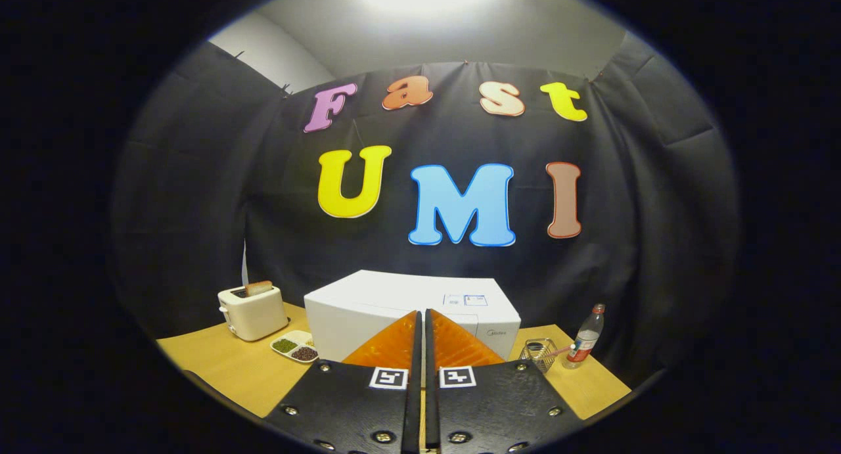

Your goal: Open the microwave, put the food inside, and close the microwave door.

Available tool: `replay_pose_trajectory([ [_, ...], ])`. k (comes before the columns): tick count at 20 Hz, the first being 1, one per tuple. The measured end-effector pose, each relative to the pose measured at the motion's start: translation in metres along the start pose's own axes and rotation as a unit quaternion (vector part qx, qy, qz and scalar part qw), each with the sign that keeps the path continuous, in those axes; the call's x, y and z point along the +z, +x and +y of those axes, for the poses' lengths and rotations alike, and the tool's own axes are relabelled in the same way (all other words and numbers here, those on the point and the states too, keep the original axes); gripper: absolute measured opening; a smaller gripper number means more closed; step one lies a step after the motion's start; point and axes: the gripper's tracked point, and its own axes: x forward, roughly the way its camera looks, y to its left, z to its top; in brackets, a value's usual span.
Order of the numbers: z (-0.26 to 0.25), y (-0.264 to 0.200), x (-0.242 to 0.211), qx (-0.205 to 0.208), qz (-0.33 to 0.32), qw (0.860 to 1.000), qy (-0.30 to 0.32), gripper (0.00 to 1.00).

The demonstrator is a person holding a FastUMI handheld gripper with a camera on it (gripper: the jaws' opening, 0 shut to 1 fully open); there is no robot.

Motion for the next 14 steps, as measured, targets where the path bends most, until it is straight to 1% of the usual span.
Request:
replay_pose_trajectory([
  [2,-0.002,-0.016,0.024,-0.007,-0.016,1.000,-0.002,0.06],
  [5,-0.009,-0.040,0.055,-0.032,-0.038,0.999,-0.003,0.17],
  [6,-0.008,-0.045,0.062,-0.037,-0.039,0.999,-0.001,0.38],
  [7,-0.007,-0.051,0.070,-0.039,-0.043,0.998,-0.003,0.48],
  [10,-0.014,-0.061,0.095,-0.055,-0.069,0.996,-0.014,0.93],
  [11,-0.015,-0.063,0.100,-0.059,-0.076,0.995,-0.019,0.99],
  [14,-0.012,-0.072,0.109,-0.052,-0.086,0.995,-0.022,0.98],
])
